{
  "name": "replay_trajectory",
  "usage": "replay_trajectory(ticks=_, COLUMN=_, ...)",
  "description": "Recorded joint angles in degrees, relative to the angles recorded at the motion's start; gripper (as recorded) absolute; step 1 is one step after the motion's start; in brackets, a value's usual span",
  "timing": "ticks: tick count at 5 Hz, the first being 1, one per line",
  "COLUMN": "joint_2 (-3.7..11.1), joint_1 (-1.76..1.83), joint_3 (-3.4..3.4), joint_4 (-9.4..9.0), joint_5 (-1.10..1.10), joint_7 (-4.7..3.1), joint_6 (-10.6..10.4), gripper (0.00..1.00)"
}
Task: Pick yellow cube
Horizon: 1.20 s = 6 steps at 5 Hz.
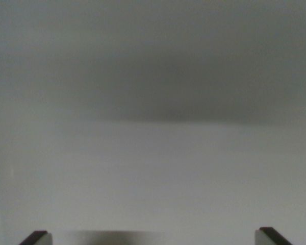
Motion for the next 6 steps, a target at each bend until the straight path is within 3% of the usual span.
replay_trajectory(ticks=1, joint_2=0.48, joint_1=0.56, joint_3=0.60, joint_4=-2.01, joint_5=-0.03, joint_7=1.01, joint_6=-2.4, gripper=0.00)
replay_trajectory(ticks=2, joint_2=0.48, joint_1=0.56, joint_3=0.60, joint_4=-2.01, joint_5=-0.03, joint_7=1.01, joint_6=-2.4, gripper=0.00)
replay_trajectory(ticks=3, joint_2=0.92, joint_1=1.07, joint_3=1.14, joint_4=-3.85, joint_5=-0.05, joint_7=1.93, joint_6=-4.6, gripper=0.00)
replay_trajectory(ticks=4, joint_2=0.92, joint_1=1.07, joint_3=1.14, joint_4=-3.85, joint_5=-0.05, joint_7=1.93, joint_6=-4.6, gripper=0.00)
replay_trajectory(ticks=5, joint_2=1.35, joint_1=1.57, joint_3=1.67, joint_4=-5.64, joint_5=-0.07, joint_7=2.82, joint_6=-6.7, gripper=0.00)
replay_trajectory(ticks=6, joint_2=1.35, joint_1=1.57, joint_3=1.67, joint_4=-5.64, joint_5=-0.07, joint_7=2.82, joint_6=-6.7, gripper=0.00)
